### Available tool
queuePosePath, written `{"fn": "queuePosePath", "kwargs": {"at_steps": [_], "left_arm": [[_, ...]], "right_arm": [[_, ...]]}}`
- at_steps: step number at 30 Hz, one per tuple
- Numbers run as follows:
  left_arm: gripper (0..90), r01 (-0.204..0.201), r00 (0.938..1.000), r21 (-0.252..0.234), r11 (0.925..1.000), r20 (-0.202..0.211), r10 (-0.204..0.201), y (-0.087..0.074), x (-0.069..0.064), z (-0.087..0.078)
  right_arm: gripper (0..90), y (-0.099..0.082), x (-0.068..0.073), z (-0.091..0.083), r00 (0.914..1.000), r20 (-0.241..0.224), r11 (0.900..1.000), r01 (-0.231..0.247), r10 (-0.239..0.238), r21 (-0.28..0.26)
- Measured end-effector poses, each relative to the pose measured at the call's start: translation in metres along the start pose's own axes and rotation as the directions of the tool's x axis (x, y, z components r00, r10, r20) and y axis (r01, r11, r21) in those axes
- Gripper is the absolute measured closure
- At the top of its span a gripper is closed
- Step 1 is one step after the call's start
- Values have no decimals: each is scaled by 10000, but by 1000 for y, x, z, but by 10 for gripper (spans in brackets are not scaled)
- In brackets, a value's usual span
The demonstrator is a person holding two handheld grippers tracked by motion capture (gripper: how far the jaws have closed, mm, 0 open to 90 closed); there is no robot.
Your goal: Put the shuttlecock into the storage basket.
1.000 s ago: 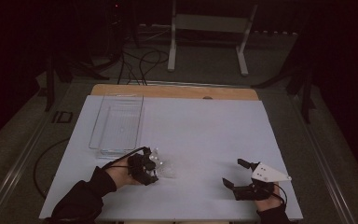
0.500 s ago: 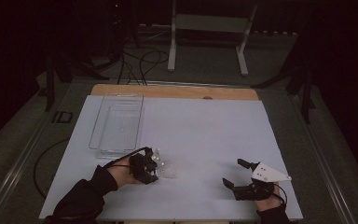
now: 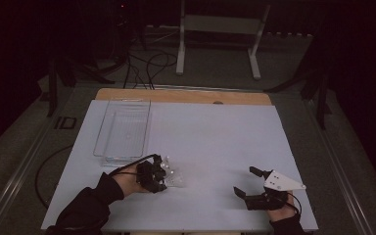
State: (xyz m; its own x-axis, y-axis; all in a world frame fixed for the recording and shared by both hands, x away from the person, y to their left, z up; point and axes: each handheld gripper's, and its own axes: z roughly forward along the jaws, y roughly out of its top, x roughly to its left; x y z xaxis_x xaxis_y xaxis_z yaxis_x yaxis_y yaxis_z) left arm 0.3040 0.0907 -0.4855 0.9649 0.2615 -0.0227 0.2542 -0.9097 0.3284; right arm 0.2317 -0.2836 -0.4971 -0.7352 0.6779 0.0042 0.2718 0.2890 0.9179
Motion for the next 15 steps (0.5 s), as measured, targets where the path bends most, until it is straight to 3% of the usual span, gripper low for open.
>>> {"fn": "queuePosePath", "kwargs": {"at_steps": [15], "left_arm": [[663, 40, 9998, -17, 10000, -193, -40, 3, -1, -13]], "right_arm": [[90, 0, 0, 0, 10000, 2, 10000, -30, 30, -17]]}}
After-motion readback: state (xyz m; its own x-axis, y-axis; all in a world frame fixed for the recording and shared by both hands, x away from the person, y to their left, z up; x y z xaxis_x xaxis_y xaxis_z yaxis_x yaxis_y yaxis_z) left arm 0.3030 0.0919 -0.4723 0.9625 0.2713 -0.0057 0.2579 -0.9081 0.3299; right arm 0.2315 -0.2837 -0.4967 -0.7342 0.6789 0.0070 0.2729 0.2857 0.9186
